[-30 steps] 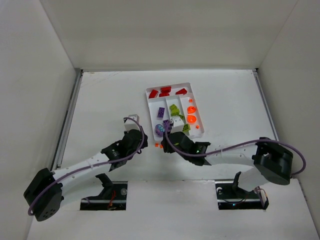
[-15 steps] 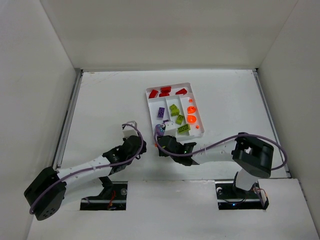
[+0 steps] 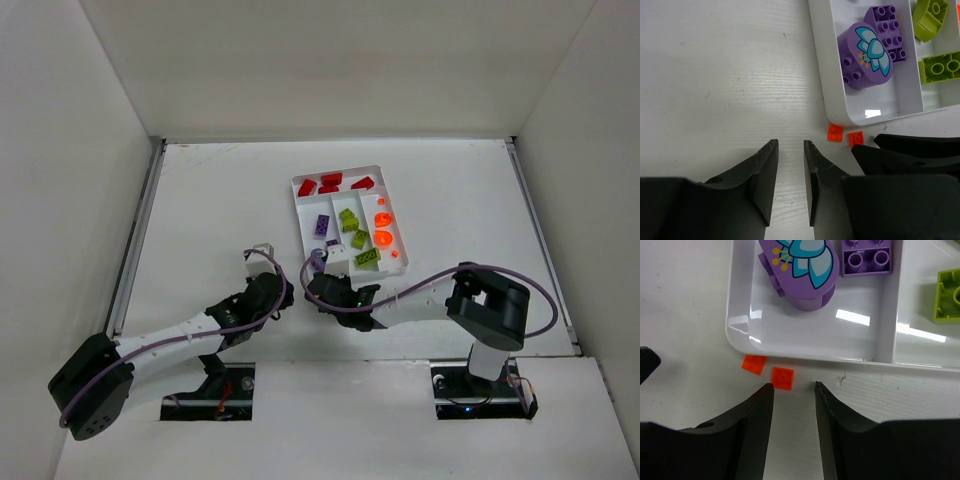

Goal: Sort the legos into containers by color

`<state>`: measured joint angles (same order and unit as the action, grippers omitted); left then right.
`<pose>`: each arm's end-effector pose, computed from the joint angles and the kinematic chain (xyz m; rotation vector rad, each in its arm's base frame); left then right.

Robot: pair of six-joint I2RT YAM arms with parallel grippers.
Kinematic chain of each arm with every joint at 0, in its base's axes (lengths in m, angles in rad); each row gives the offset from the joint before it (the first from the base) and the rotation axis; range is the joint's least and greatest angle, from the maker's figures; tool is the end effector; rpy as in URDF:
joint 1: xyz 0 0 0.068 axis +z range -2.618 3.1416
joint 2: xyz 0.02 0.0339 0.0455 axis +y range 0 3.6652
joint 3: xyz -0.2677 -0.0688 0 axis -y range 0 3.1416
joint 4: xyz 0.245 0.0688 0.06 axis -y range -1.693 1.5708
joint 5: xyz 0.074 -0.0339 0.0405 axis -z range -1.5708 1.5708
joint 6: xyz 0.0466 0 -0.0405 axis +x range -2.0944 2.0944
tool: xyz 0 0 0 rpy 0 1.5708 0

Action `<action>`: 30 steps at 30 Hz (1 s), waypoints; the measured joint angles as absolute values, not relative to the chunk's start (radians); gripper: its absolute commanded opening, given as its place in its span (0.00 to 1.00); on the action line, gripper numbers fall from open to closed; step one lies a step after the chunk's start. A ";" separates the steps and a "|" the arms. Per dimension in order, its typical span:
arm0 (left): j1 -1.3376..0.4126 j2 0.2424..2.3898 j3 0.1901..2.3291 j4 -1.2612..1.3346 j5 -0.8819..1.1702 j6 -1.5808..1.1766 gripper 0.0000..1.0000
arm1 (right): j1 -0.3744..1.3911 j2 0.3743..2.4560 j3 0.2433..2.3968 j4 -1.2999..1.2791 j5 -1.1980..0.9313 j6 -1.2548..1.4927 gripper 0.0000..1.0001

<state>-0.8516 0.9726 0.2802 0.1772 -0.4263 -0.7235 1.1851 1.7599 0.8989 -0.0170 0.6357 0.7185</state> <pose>0.1446 -0.1358 0.1671 -0.1277 2.0753 -0.5372 0.1561 0.3108 0.1439 -0.2582 2.2336 0.2302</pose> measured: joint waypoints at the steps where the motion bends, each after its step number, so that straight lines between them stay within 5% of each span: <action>1: -0.852 0.973 0.280 0.179 -0.426 -0.723 0.25 | 1.185 1.768 0.904 -0.018 0.637 0.720 0.43; 14: -0.886 1.000 0.280 0.193 -0.426 -0.730 0.29 | 1.185 1.800 0.934 -0.019 0.667 0.723 0.24; 30: -1.004 1.181 0.356 0.213 -0.434 -0.720 0.36 | 1.176 1.547 0.789 -0.031 0.661 0.741 0.23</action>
